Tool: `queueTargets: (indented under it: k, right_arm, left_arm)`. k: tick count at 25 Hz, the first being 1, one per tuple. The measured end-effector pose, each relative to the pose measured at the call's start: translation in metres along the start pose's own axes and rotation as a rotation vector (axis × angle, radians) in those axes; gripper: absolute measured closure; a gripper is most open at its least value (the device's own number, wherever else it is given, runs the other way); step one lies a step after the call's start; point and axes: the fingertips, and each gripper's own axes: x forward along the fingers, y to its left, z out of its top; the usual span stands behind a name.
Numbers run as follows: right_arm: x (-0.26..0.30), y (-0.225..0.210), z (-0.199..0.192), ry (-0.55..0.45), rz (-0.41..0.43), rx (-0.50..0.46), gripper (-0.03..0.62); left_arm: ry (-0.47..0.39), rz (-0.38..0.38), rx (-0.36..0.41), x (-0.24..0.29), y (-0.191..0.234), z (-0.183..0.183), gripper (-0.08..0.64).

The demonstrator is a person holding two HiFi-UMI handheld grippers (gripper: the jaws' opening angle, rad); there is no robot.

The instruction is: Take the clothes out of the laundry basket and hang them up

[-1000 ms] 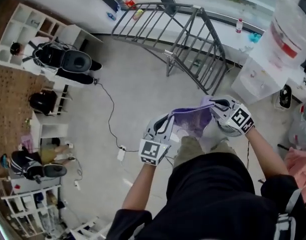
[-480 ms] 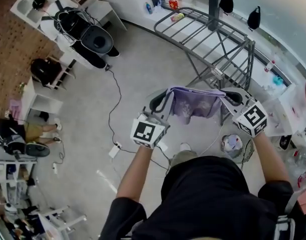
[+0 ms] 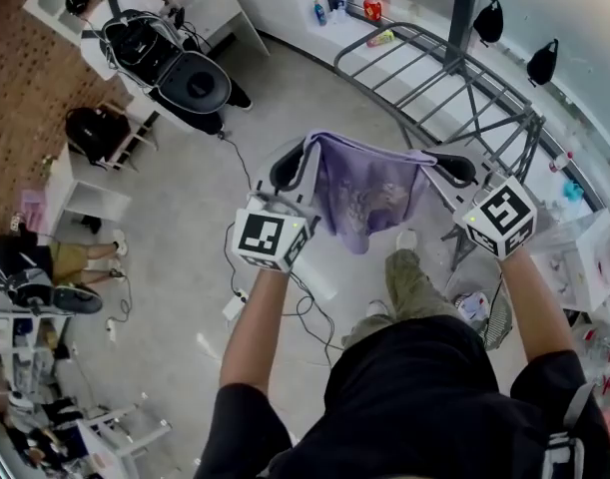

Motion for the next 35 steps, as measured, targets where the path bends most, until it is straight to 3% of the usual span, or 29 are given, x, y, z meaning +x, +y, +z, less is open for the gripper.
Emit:
queueTargets:
  k: [7, 12, 15, 22, 25, 29, 35]
  right_arm:
    - [0.075, -0.058, 0.004, -0.043, 0.067, 0.107, 0.581]
    - [0.118, -0.083, -0.005, -0.03, 0.124, 0.143, 0.581]
    - [0.139, -0.119, 0.001, -0.054, 0.134, 0.157, 0.581]
    - [0.163, -0.211, 0.043, -0.123, 0.039, 0.157, 0.581]
    - [0.164, -0.255, 0.07, -0.172, -0.014, 0.168, 0.581]
    - [0.16, -0.309, 0.082, -0.183, -0.147, 0.182, 0.581]
    - [0.165, -0.393, 0.051, -0.079, -0.385, 0.214, 0.581]
  left_arm:
    - [0.008, 0.031, 0.024, 0.078, 0.068, -0.019, 0.538]
    - [0.024, 0.079, -0.023, 0.127, 0.11, -0.038, 0.538]
    - [-0.005, 0.091, -0.048, 0.169, 0.127, -0.03, 0.538]
    - [-0.093, 0.082, 0.014, 0.268, 0.169, 0.022, 0.538]
    - [-0.131, 0.029, 0.043, 0.318, 0.179, 0.047, 0.538]
    - [-0.167, -0.119, 0.044, 0.386, 0.181, 0.064, 0.538]
    - [-0.148, -0.332, -0.012, 0.49, 0.179, 0.032, 0.538]
